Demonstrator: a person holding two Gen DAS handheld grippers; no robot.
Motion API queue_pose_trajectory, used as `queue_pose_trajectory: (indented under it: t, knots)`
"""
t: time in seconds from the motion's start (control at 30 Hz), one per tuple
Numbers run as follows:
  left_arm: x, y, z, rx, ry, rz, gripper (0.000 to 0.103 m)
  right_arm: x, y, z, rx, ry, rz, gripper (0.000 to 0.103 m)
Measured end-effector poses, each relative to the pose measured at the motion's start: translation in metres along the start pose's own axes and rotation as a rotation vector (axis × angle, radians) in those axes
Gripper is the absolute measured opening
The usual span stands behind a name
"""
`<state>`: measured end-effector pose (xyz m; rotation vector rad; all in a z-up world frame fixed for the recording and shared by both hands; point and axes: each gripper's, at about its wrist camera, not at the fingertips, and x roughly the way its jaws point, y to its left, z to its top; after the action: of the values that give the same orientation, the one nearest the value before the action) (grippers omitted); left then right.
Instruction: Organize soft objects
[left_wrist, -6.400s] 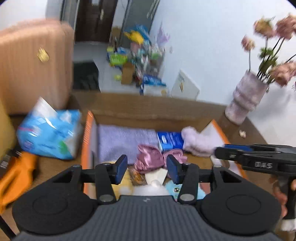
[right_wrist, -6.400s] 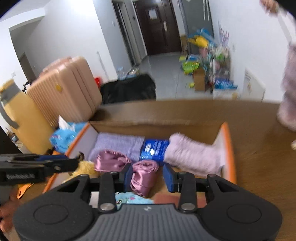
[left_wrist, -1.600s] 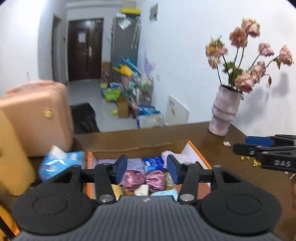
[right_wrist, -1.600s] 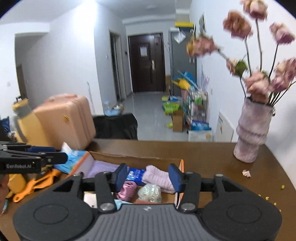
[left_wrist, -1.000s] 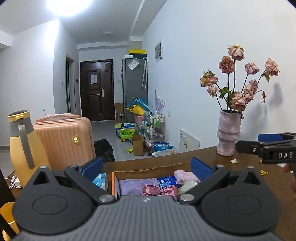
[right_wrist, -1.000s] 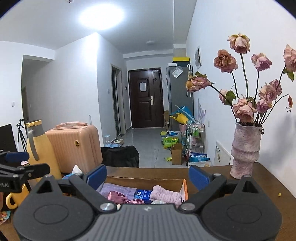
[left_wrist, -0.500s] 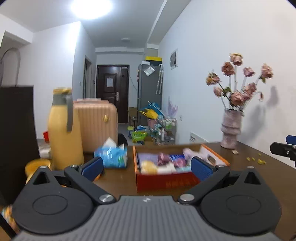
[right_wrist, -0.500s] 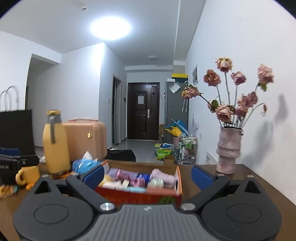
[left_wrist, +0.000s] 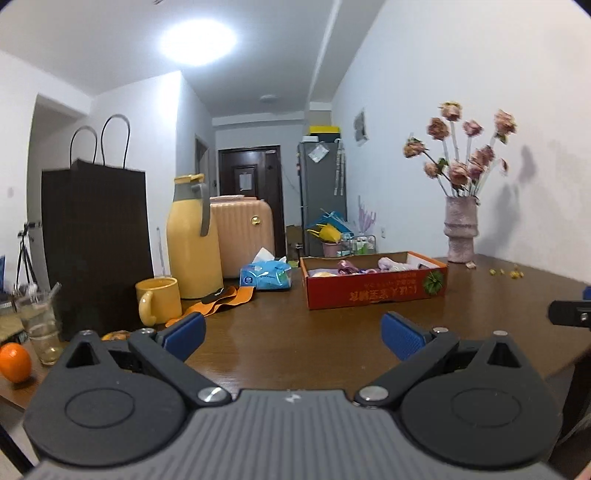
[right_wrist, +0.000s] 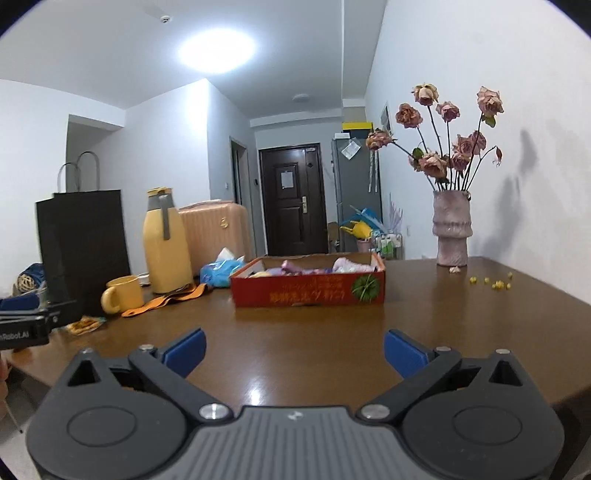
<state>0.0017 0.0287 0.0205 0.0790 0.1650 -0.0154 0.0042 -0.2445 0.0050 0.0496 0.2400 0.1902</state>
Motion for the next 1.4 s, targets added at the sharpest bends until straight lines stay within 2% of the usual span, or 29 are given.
queue_pose_trajectory:
  t: [0.13,0.23,0.3,0.53,1.4]
  knots:
    - [-0.015,-0.001,0.0,-0.019,0.004,0.025,0.103,-0.017,0.026,-0.008,-0.015,-0.019,-0.04,0.103]
    - [-0.019,0.003,0.002,-0.066,0.009,0.009,0.103,-0.028,0.037,-0.009,-0.003,-0.047,0.01,0.103]
    - [-0.02,0.003,0.004,-0.065,-0.001,0.008,0.103,-0.03,0.041,-0.005,-0.026,-0.061,-0.01,0.103]
    - [-0.022,0.002,0.006,-0.056,-0.012,0.001,0.103,-0.031,0.033,0.0,0.021,-0.062,-0.013,0.103]
    - [-0.021,0.0,0.006,-0.048,0.007,-0.01,0.103,-0.023,0.031,0.0,0.026,-0.029,-0.012,0.103]
